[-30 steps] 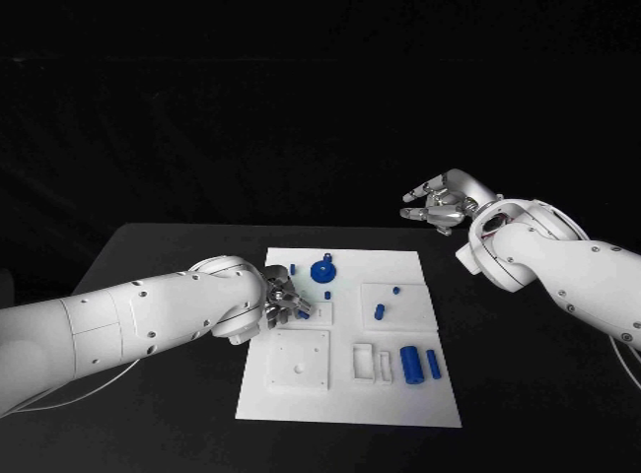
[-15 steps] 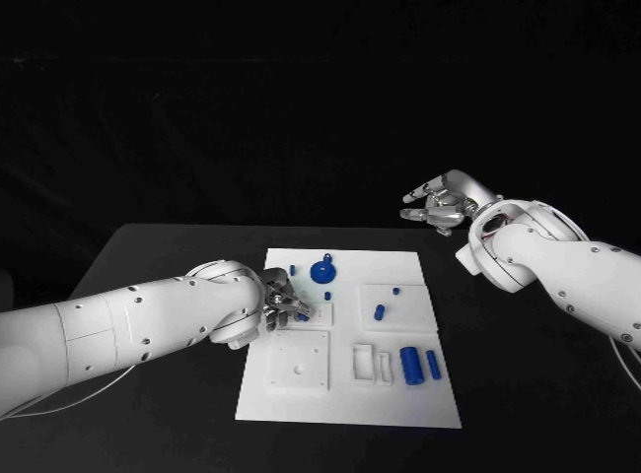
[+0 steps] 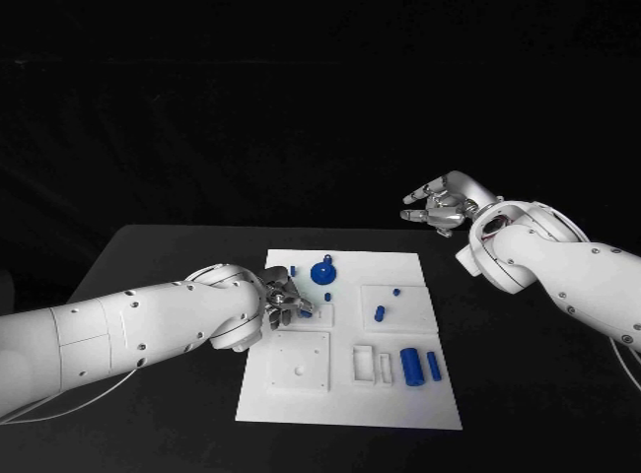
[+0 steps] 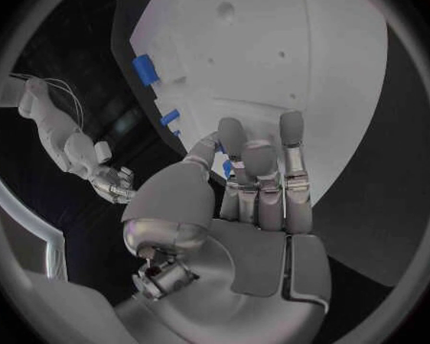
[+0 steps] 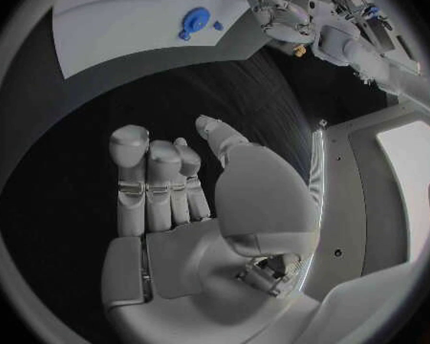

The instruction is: Assemble the parts on the task board

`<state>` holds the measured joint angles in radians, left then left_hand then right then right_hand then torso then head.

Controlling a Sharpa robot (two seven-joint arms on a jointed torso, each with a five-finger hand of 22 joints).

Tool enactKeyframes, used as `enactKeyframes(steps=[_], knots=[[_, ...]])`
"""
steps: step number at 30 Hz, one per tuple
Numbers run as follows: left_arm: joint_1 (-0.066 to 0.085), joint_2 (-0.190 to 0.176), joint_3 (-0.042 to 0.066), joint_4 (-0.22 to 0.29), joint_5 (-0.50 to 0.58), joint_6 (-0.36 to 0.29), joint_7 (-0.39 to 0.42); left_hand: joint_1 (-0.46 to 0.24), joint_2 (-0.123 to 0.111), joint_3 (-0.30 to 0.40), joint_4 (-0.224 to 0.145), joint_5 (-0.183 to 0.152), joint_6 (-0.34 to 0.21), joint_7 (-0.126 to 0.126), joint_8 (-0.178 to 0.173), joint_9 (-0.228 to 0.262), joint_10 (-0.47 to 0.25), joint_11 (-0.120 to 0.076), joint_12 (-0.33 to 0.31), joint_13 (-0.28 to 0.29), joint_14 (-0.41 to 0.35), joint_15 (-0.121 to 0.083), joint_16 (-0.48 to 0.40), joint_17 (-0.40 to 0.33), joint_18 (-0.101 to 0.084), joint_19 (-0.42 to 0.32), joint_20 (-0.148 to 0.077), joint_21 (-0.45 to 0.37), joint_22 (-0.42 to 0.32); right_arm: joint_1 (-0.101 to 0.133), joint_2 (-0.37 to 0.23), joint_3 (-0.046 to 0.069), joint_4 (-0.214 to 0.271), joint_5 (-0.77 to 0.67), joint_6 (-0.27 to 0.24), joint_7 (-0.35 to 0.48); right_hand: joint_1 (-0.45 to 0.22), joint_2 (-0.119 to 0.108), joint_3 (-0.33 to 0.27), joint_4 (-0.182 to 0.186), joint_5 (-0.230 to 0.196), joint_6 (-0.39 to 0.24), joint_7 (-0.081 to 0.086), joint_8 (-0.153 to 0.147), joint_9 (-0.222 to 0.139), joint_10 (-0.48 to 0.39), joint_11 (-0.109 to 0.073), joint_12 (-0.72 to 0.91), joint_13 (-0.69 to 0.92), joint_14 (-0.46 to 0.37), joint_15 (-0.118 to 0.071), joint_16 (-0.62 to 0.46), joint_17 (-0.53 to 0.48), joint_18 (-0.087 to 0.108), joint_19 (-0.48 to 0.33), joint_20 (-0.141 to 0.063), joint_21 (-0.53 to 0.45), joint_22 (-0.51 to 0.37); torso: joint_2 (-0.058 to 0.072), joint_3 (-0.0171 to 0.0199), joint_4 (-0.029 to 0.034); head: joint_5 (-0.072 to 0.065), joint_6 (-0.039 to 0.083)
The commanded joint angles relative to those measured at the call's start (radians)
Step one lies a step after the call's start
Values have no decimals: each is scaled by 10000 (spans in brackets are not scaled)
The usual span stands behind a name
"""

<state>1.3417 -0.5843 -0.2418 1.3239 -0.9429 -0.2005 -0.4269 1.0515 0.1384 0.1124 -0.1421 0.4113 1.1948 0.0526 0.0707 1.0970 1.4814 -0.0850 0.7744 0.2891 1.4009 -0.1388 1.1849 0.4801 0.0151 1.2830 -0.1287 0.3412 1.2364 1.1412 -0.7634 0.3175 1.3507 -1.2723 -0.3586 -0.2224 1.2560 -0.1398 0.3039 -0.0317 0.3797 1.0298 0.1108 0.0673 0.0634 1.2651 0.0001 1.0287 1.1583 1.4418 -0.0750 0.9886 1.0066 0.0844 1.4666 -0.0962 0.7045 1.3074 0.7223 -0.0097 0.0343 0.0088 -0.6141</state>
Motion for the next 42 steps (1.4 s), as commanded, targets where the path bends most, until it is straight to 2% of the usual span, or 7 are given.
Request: enactKeyframes(steps=[1,16,25,34,38,42], knots=[[4,15,6,20,58,-404,207,178,230,293,-233,-1,2260,-1274,31,1590,321,-208,8,-8,26,-47,54,-8,62,89,-1,-35,9,1,6,5,3,-13,32,10,-97,-29,23,55,33,43,-15,-57,-14,-2,-42,43,8,39,10,10,13,142,541,29,39,792,1,4,-8,11,8],[6,297,4,-344,-184,326,-68,192,212,307,-213,-95,2231,-1264,21,1559,322,-200,-19,-42,11,-43,37,-41,36,100,-10,-138,89,0,45,5,-40,-13,102,-31,-102,-30,12,62,45,44,-16,-57,-14,-4,-42,40,8,36,10,14,20,146,539,30,40,793,4,-3,5,-2,0],[6,461,3,-565,-395,427,-153,205,205,303,-206,-104,2232,-1264,26,1557,321,-197,-22,-48,6,-40,38,-45,35,107,-6,-165,114,0,68,5,-49,-13,117,-36,-102,-30,12,62,45,44,-16,-57,-14,-4,-42,40,8,36,10,14,20,146,539,30,40,793,6,1,-22,9,-28],[5,583,3,-710,-506,445,-187,224,200,305,-202,-97,2229,-1260,24,1546,323,-192,-16,-52,5,-33,41,-48,56,115,20,-205,153,0,77,5,-57,9,179,-35,-107,-36,-40,78,76,28,-14,-57,-14,-10,-39,29,1,34,12,10,23,147,536,33,39,791,9,-2,-3,-6,-22],[5,603,2,-744,-557,464,-203,224,200,305,-202,-97,2229,-1260,24,1546,323,-192,-16,-52,5,-33,41,-48,56,115,20,-205,153,0,80,5,-56,18,189,-36,-108,-34,-42,80,77,28,-14,-57,-14,-11,-39,29,1,34,12,10,23,147,537,33,40,791,3,8,-3,-8,-30],[4,603,2,-748,-619,484,-231,224,200,305,-202,-97,2229,-1260,24,1546,323,-192,-16,-52,5,-33,41,-48,56,115,20,-205,153,0,77,5,-58,34,216,-29,-115,-18,-53,95,86,29,-14,-57,-14,-13,-40,24,-2,37,13,12,24,146,537,33,46,792,4,-1,-1,-12,-44]])
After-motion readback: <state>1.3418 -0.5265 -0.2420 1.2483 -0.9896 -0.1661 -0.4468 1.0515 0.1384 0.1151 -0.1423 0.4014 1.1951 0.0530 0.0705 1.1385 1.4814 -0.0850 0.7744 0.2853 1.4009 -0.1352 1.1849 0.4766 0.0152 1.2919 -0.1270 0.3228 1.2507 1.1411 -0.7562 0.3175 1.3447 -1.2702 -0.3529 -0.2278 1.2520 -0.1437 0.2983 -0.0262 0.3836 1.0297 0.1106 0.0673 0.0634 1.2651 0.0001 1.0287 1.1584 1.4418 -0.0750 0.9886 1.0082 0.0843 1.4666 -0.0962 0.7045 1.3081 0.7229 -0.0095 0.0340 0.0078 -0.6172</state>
